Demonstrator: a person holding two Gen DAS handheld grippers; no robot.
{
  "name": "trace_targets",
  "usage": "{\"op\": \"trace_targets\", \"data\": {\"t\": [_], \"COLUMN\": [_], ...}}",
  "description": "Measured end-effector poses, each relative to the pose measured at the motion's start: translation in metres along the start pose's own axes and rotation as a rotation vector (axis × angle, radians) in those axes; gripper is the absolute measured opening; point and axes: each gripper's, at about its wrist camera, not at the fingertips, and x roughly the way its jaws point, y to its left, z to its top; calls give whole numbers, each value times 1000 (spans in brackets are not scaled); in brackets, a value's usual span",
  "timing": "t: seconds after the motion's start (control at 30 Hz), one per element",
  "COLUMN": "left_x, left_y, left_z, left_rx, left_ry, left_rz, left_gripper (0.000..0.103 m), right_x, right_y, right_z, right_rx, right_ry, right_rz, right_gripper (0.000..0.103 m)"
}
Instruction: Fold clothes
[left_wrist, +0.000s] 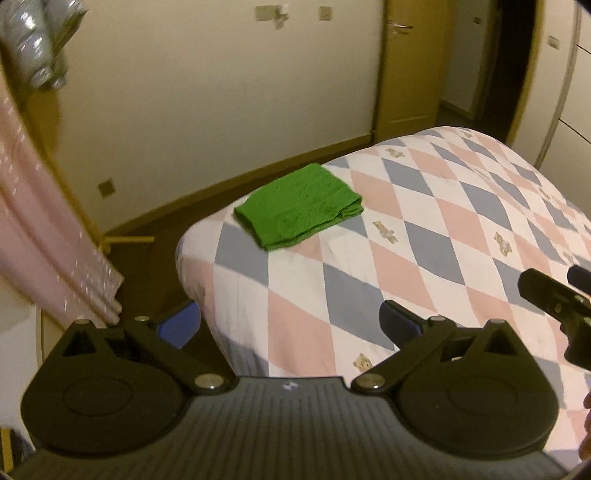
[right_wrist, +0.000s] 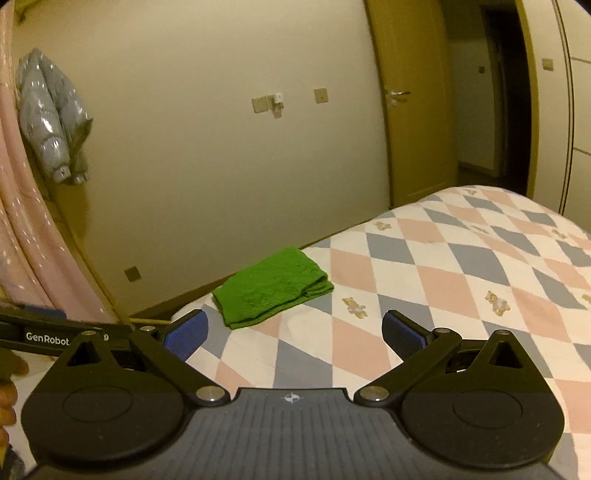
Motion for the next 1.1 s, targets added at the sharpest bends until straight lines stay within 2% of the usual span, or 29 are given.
{"op": "trace_targets", "data": {"t": [0.17,0.37,0.53,0.63,0.77,0.93,1.1], "left_x": [-6,-7,-2,2,11,24,32], "left_y": [-1,-9,-13,-17,-23,-32,-39], "left_z": [-14,-26,-32,-35,-39,-48,-54], "left_rx": [-54,-87,-110,-124,-132,-137,-139], "left_ry": [18,47,65,84,107,144,173], "left_rz": [18,28,39,45,52,59,53], "left_gripper": [102,102,102,102,102,102,102], "right_x": [-9,-15,-17,-19,-5,13,30], "right_y": [-14,-18,-19,-23,-33,-41,-50], "right_z": [-3,-6,-11,-16,-17,-24,-30], "right_rx": [30,8,-30,-31,-7,-27,-13], "right_ry": [13,34,1,-43,55,142,221], "right_rz": [5,0,-25,-4,48,17,21], "right_gripper": [103,103,103,103,103,103,103]}}
